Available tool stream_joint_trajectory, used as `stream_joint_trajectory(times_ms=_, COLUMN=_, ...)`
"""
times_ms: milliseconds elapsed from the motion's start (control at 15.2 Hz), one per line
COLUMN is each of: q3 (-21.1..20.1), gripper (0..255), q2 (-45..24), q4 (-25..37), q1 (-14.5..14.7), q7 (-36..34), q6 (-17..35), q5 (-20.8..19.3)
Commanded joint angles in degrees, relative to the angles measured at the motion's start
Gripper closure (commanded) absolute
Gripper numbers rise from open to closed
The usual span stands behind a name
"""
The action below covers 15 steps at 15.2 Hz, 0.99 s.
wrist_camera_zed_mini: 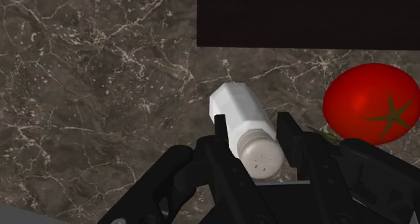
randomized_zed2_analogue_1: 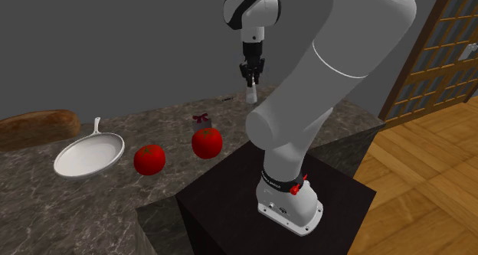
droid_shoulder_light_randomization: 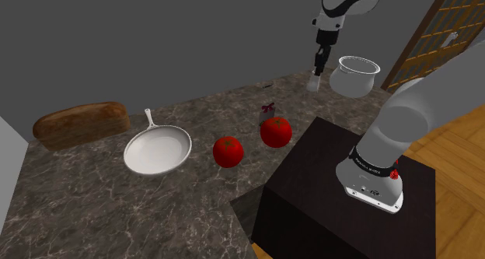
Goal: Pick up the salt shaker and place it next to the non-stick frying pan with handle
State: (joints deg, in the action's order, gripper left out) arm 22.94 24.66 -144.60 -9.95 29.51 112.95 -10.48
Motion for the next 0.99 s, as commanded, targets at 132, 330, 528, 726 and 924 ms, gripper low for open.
stream_joint_trajectory(times_ms=132, q3=-1.0, gripper=255, q2=-0.2, q4=1.7, q1=0.8, q7=-1.1, q6=-1.6, q5=0.9)
stream_joint_trajectory(times_ms=330, q3=-3.2, gripper=255, q2=-3.7, q4=4.3, q1=3.4, q7=-3.9, q6=-1.0, q5=3.6)
stream_joint_trajectory(times_ms=528, q3=-5.1, gripper=255, q2=-7.5, q4=7.5, q1=5.7, q7=-6.6, q6=-0.5, q5=6.0)
stream_joint_trajectory(times_ms=726, q3=-6.9, gripper=255, q2=-11.7, q4=11.3, q1=7.9, q7=-9.0, q6=-0.4, q5=8.3)
stream_joint_trajectory(times_ms=924, q3=-8.6, gripper=255, q2=-16.0, q4=15.7, q1=9.7, q7=-11.2, q6=-0.5, q5=10.3)
